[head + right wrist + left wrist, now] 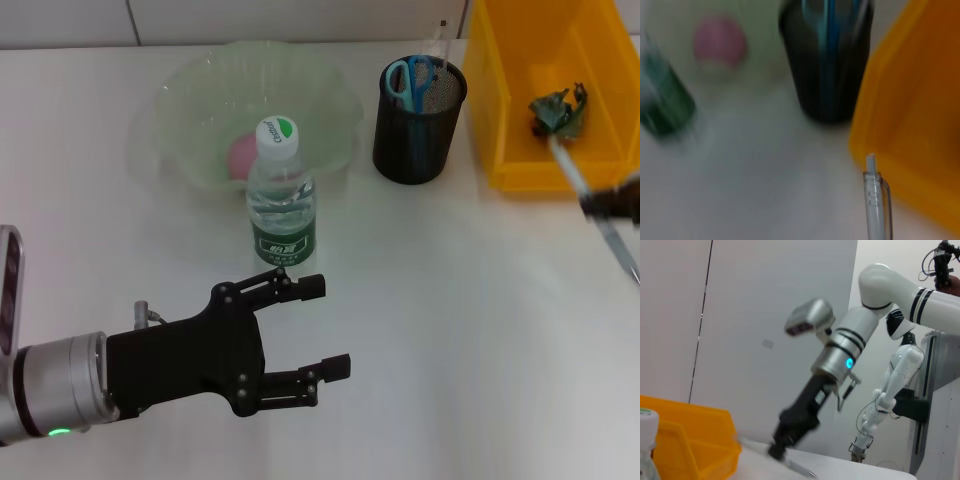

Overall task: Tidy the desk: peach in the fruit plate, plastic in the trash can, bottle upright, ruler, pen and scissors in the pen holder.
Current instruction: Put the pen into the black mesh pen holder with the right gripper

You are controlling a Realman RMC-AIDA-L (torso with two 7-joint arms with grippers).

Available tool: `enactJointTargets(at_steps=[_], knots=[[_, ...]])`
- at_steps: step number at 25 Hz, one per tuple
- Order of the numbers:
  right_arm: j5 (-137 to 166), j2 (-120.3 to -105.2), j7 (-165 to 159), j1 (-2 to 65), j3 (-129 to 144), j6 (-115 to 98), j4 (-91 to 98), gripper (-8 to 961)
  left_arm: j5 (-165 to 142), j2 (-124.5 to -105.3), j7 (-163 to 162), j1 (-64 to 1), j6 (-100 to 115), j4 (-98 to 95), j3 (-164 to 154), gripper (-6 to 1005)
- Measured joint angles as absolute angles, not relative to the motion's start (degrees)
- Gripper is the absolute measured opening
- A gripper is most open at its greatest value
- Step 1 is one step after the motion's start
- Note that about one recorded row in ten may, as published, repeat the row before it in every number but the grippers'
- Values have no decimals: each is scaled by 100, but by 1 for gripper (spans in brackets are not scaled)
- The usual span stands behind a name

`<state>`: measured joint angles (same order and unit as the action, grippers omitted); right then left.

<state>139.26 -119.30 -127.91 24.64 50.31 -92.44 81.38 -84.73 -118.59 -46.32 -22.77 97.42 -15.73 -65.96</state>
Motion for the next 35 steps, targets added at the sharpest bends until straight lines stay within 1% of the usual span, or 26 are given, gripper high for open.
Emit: enactJointTargets(at_steps=[2, 3, 6, 7, 8, 11, 12, 13, 17, 22, 29, 35], knots=[[12570, -11923, -12066, 2430, 4334, -8792, 7696, 119, -8473, -11863, -4630, -2276, 9746, -1573, -6604, 827], [12570, -11923, -12066, 2430, 4334, -8792, 7696, 119, -8473, -11866, -4626, -2276, 9749, -1573, -6608, 827], [11032, -11913, -11009, 2462, 4135, -8141, 6635, 120, -8473, -11868, -4611, -2276, 9750, -1573, -6610, 827], [10050, -11911, -10073, 2585, 4152, -7782, 5763, 121, -8472, -11869, -4611, -2285, 9750, -1571, -6610, 827], [10050, -11911, -10073, 2585, 4152, -7782, 5763, 121, -8472, -11869, -4611, -2285, 9750, -1571, -6610, 827], [8896, -11911, -8737, 2961, 4177, -7401, 4388, 123, -8471, -11874, -4630, -2309, 9744, -1567, -6609, 827], [8295, -11917, -7853, 3278, 4161, -7226, 3466, 124, -8468, -11875, -4638, -2317, 9743, -1566, -6609, 827], [8295, -11917, -7853, 3278, 4161, -7226, 3466, 124, -8468, -11875, -4638, -2317, 9743, -1566, -6609, 827], [7556, -11936, -6446, 3808, 4176, -6918, 2185, 127, -8453, -11874, -4640, -2328, 9740, -1564, -6609, 827], [7451, -11963, -5865, 4160, 4188, -6439, 1591, 130, -8434, -11873, -4619, -2322, 9738, -1564, -6604, 827], [7420, -11973, -5773, 4123, 4154, -6406, 1441, 134, -8428, -11873, -4605, -2332, 9725, -1571, -6607, 827], [7409, -11969, -5781, 3942, 4129, -6683, 1449, 346, -8428, -11873, -4608, -2337, 9748, -1592, -6610, 827]])
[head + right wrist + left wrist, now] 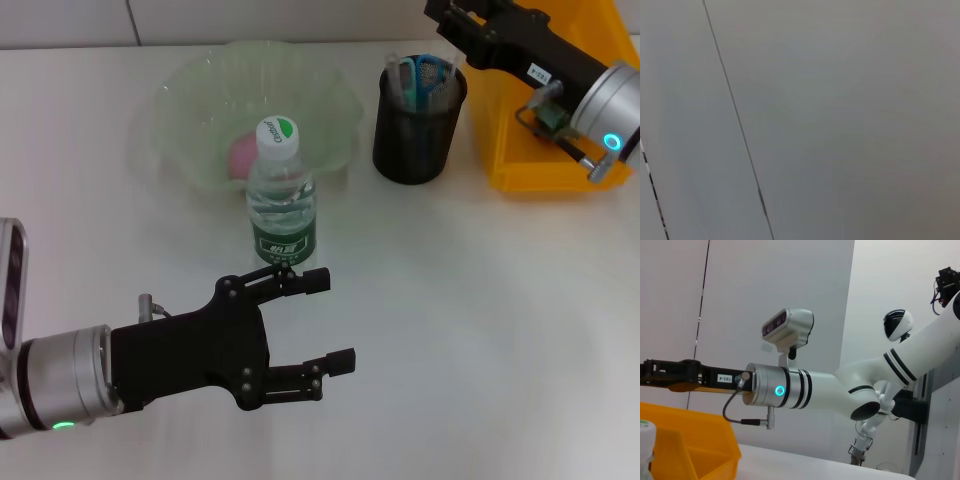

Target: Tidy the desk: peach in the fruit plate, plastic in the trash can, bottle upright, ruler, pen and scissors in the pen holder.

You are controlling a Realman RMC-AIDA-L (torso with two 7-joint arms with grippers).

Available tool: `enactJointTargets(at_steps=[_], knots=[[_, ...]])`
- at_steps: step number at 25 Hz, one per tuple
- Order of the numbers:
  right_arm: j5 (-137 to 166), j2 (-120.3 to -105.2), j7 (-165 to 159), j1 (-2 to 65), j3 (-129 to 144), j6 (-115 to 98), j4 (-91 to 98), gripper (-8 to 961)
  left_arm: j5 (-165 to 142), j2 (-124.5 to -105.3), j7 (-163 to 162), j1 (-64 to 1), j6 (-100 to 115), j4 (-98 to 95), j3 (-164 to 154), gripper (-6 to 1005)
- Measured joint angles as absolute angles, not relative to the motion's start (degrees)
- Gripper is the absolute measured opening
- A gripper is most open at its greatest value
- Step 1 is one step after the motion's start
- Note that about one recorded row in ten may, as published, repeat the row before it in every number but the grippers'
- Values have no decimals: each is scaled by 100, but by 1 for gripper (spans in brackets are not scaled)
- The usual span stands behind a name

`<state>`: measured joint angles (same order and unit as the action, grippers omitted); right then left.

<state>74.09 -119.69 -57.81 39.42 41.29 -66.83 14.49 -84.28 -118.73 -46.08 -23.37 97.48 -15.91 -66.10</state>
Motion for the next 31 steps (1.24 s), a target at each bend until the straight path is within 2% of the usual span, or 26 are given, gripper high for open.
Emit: enactJointTargets(at_steps=[5, 11, 15, 19, 25, 31], knots=[[7398, -11934, -5840, 3504, 4120, -7518, 1747, 458, -8428, -11867, -4629, -2322, 9830, -1569, -6599, 827], [7823, -11894, -6497, 2598, 4262, -8743, 2726, 585, -8440, -11819, -4693, -2214, 9919, -1590, -6564, 827], [9045, -11776, -6619, 2087, 4274, -9797, 3409, 660, -8462, -11683, -4792, -2119, 9978, -1624, -6556, 827], [10399, -11737, -6606, 1840, 4187, -10669, 3750, 726, -8470, -11439, -5012, -1988, 10052, -1626, -6601, 827], [11122, -11885, -6472, 1780, 4239, -10808, 3661, 726, -8485, -11295, -5130, -1778, 10123, -1720, -6603, 827], [11190, -11904, -6239, 1909, 4225, -10771, 3332, 726, -8736, -11218, -5371, -1754, 10196, -1842, -6585, 827]])
